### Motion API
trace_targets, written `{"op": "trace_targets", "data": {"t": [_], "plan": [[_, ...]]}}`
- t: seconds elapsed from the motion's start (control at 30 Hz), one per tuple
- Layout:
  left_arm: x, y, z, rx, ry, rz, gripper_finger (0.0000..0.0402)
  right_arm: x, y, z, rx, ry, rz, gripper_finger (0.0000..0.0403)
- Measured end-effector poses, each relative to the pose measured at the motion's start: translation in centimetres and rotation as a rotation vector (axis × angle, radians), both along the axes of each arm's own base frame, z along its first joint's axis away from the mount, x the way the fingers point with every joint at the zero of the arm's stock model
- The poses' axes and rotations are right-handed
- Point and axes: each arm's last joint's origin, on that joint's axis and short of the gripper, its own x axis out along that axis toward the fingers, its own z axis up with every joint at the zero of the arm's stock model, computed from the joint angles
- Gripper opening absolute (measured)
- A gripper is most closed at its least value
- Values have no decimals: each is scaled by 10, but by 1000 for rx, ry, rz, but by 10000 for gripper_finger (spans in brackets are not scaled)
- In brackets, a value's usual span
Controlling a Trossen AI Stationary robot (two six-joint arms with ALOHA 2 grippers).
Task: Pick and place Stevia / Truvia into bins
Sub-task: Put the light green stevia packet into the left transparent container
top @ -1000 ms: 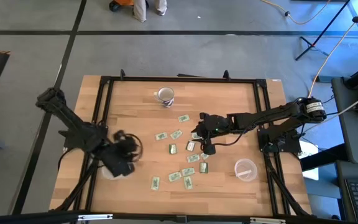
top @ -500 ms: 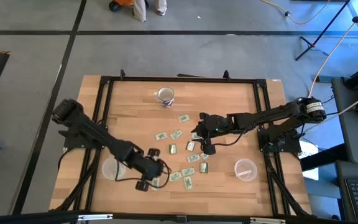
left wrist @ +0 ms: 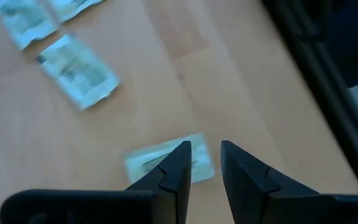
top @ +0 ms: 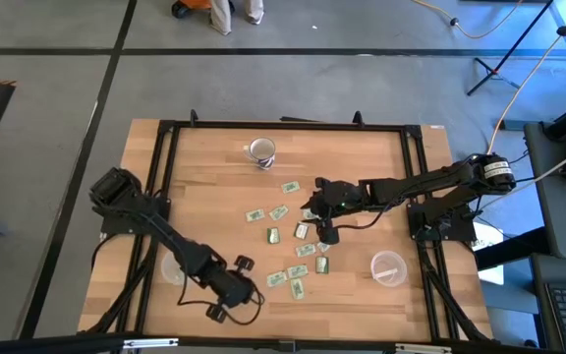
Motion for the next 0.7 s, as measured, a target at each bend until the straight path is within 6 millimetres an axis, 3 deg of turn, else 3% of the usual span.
{"op": "trace_targets", "data": {"t": [0.2,0.7], "plan": [[-1,-9,-12,37,-6,-9,79,1,0,1,22,-12,-17,184],[3,-5,-37,103,70,-4,72,1,0,1,21,-10,-16,184]]}}
